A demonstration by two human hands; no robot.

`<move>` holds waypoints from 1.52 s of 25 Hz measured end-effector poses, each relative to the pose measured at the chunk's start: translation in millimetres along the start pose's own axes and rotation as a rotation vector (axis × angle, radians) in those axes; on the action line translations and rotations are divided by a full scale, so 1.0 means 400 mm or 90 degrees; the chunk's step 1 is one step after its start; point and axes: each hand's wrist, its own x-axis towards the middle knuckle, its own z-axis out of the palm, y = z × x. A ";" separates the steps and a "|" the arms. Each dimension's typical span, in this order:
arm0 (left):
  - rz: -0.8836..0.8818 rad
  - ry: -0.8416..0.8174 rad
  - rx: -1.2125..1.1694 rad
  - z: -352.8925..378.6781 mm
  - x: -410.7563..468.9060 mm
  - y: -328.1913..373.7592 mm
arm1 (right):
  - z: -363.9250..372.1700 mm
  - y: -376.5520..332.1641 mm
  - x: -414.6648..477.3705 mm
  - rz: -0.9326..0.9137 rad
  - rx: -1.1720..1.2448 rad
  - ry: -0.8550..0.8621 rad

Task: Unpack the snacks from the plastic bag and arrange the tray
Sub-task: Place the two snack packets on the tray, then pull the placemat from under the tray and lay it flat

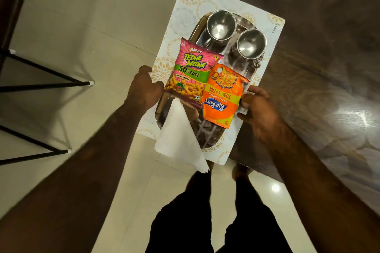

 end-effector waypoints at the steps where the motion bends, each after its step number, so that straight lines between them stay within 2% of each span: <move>1: -0.004 -0.005 -0.007 0.000 0.004 -0.003 | -0.004 0.000 0.001 0.009 0.009 -0.003; 5: -0.005 -0.003 -0.008 -0.005 0.022 -0.009 | 0.015 -0.006 0.015 -0.001 -0.037 -0.060; 14: 0.039 -0.021 -0.033 0.003 0.017 0.000 | 0.042 -0.008 0.026 0.009 -0.046 -0.027; 24: 0.017 -0.043 -0.075 -0.005 0.002 -0.012 | 0.055 -0.012 0.018 0.039 0.006 -0.008; 33: 0.050 0.027 0.000 -0.052 -0.031 0.004 | 0.030 -0.009 0.020 -0.049 0.047 -0.013; 38: 0.032 0.051 0.048 -0.160 -0.047 -0.010 | -0.010 -0.006 0.039 -0.019 0.038 0.015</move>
